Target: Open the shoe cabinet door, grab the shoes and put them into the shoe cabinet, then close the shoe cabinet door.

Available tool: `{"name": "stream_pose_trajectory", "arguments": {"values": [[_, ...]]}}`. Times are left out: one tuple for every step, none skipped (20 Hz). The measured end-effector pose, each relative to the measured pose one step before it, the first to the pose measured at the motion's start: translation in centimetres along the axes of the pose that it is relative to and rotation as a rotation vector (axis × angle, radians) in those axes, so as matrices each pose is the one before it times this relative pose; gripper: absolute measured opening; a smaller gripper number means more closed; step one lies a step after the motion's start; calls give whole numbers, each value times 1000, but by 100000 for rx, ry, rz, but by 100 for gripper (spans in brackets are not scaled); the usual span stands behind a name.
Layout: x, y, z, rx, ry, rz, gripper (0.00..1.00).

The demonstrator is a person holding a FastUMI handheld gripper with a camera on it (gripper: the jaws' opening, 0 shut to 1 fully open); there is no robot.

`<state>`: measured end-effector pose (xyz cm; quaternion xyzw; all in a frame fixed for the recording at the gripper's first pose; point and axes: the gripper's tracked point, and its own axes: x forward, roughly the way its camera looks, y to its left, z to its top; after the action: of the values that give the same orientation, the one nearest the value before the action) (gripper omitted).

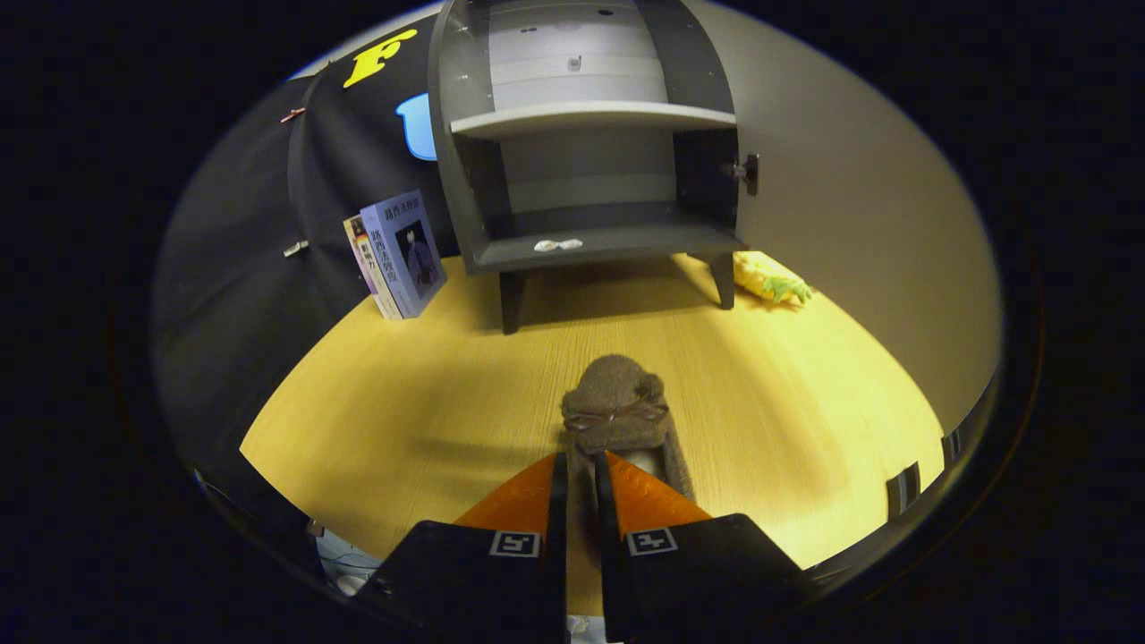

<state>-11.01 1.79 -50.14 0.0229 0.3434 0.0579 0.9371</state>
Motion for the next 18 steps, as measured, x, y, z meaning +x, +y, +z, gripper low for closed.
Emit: {"name": "stream_pose_trajectory", "arguments": {"values": [[399, -29, -390, -251, 773, -423, 20], [494, -25, -337, -692, 807, -619, 21], [517, -13, -393, -850, 1098, -328, 21], [564, -26, -417, -823, 1316, -264, 20], [553, -2, -382, -556, 1240, -169, 21], [497, -87, -160, -495, 882, -340, 21], [488, -47, -63, -424, 360, -249, 21], [541, 87, -46, -635, 57, -57, 21], [623, -39, -41, -648, 363, -3, 21], [542, 64, -119, -396, 541, 10, 21], [480, -29, 237, -68, -760, -122, 21], [538, 0, 319, 46, -641, -45, 21], [503, -79, 123, -100, -165, 23, 21], [492, 54, 103, -126, -406, 128, 21], [441, 97, 251, -393, -667, 189, 21], [423, 39, 113, -926, -54, -72, 22], [255, 30, 80, -1245, 14, 31, 23], [469, -118, 117, -1527, -634, -771, 23]]}}
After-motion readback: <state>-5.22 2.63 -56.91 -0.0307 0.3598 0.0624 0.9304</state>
